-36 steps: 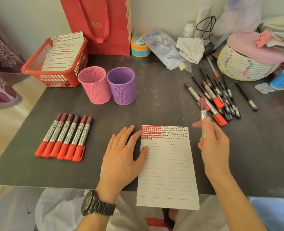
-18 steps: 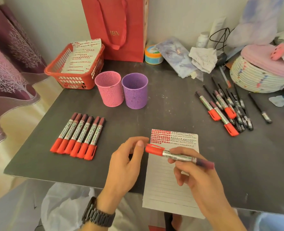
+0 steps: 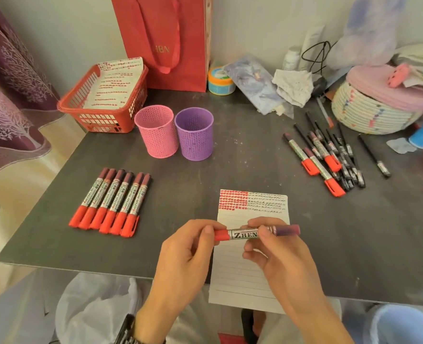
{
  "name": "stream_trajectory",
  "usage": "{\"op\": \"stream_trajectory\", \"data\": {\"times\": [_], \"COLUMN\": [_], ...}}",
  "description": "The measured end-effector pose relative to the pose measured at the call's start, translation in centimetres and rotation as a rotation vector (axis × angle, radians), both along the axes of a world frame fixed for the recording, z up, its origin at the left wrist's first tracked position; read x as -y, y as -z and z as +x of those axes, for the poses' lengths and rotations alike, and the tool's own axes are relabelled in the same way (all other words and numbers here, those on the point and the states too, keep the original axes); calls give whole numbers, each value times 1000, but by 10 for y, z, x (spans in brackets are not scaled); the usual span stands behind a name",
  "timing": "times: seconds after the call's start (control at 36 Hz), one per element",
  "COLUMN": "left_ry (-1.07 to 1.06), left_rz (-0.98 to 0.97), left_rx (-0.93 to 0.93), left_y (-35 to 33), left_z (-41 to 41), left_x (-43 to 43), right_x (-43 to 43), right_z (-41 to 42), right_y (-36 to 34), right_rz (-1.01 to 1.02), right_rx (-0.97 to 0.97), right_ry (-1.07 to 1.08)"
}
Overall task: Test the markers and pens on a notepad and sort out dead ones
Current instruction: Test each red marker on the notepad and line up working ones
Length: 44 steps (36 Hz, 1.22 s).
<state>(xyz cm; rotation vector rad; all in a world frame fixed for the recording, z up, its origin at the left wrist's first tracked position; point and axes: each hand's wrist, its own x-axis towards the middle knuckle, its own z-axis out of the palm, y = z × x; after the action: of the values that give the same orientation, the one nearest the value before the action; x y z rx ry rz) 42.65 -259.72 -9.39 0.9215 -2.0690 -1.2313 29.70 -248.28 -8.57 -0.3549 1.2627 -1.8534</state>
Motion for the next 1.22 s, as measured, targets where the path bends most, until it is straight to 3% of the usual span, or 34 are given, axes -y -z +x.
{"op": "stream_trajectory", "data": {"times": [0.19,0.36,0.47,0.58,0.69,0.78,0.86,0.94,1.08,1.22], "left_ry": [37,-76,-106,-100,-102,-40,-16,-113,-134,-54], "left_rz": [-72,-260,-266,-312,-255,-117,190,181,237,91], "left_rx": [261,373,364,323,317,305,260,224,-81,-24], "left_y": [-3,8,14,7,-1,-4,1,7,7,12], "left_z": [-6,-18,-18,-14,-17,-17,-2,19,8,-21], "left_x": [-1,-23,-46,-55,-59,-60,-48,-24,4,34], "right_x": [5,16,17,14,14,10,-4,-15,3,3], "right_z": [11,26,29,23,15,5,-26,-58,-58,-59], "right_y": [4,-7,-13,-17,-19,-20,-22,-23,-12,-2], "right_rz": [-32,-261,-188,-87,-113,-190,-373,-469,-312,-75], "right_rx": [2,478,599,583,535,496,479,430,438,295], "right_ry": [26,234,396,392,292,173,76,104,166,183]}}
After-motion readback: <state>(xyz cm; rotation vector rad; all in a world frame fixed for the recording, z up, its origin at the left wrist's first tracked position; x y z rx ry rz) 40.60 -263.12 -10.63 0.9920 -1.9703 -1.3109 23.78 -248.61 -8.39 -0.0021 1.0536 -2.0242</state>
